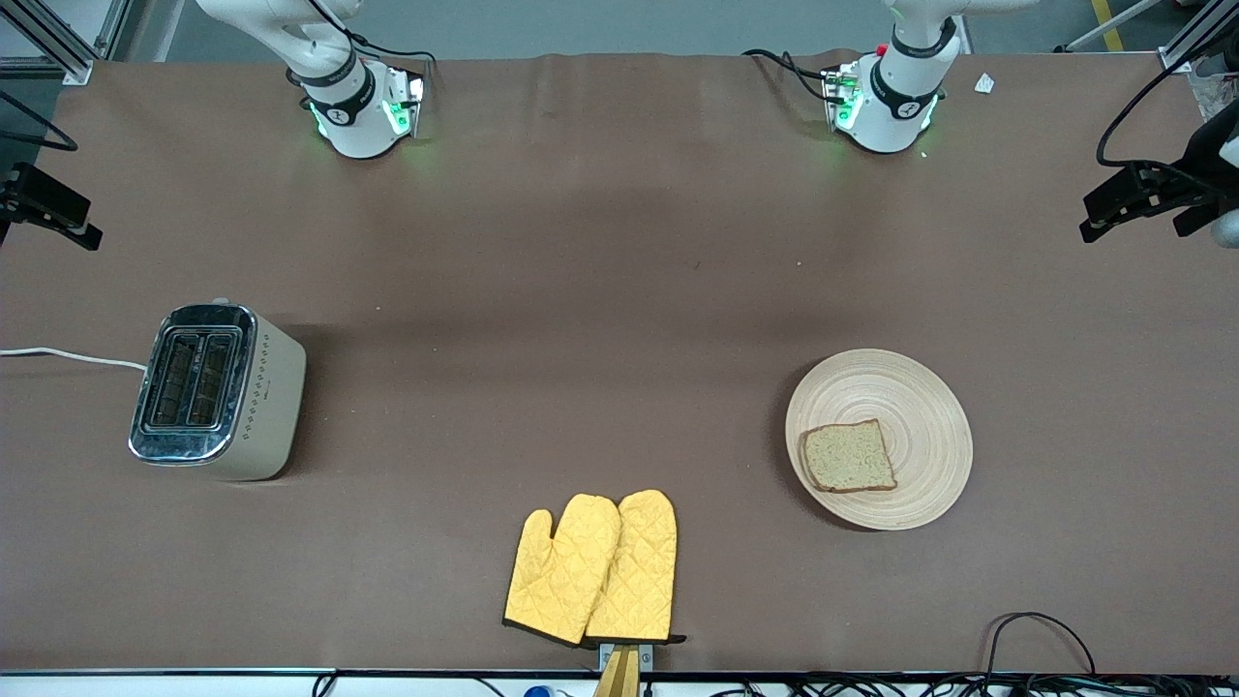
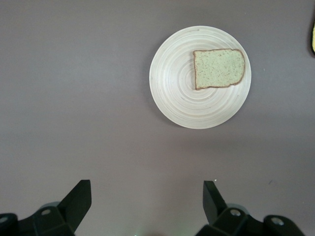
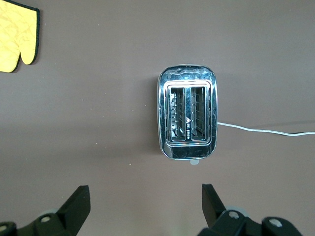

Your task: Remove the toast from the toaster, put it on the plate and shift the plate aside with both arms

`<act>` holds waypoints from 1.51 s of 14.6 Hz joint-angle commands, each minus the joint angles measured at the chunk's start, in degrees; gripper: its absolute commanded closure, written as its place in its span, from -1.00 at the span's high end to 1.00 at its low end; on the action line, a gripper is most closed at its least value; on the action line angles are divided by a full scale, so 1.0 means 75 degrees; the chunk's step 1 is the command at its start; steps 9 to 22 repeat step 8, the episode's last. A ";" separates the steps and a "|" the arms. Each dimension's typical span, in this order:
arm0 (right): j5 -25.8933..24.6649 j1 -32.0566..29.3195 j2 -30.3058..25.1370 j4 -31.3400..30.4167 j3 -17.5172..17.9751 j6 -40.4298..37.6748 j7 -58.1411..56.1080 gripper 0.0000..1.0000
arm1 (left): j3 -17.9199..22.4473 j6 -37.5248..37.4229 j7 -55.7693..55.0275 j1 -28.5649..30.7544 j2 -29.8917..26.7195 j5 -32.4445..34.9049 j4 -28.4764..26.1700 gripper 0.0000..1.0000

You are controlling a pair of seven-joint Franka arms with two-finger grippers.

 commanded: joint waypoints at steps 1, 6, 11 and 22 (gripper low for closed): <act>-0.0090 -0.0005 -0.0054 0.0016 0.0038 -0.0063 -0.0025 1.00 | 0.0060 -0.0019 0.0623 -0.0031 -0.0181 -0.0234 -0.0186 1.00; -0.0067 0.0007 -0.0054 0.0016 0.0050 -0.0052 0.0022 1.00 | 0.0013 -0.0125 0.0601 -0.0125 0.0088 -0.0188 -0.0011 1.00; -0.0078 0.0007 -0.0066 0.0016 0.0050 -0.0052 0.0021 1.00 | 0.0013 -0.0137 0.0589 -0.0136 0.0147 -0.0141 0.0060 1.00; -0.0078 0.0007 -0.0066 0.0016 0.0050 -0.0052 0.0021 1.00 | 0.0013 -0.0137 0.0589 -0.0136 0.0147 -0.0141 0.0060 1.00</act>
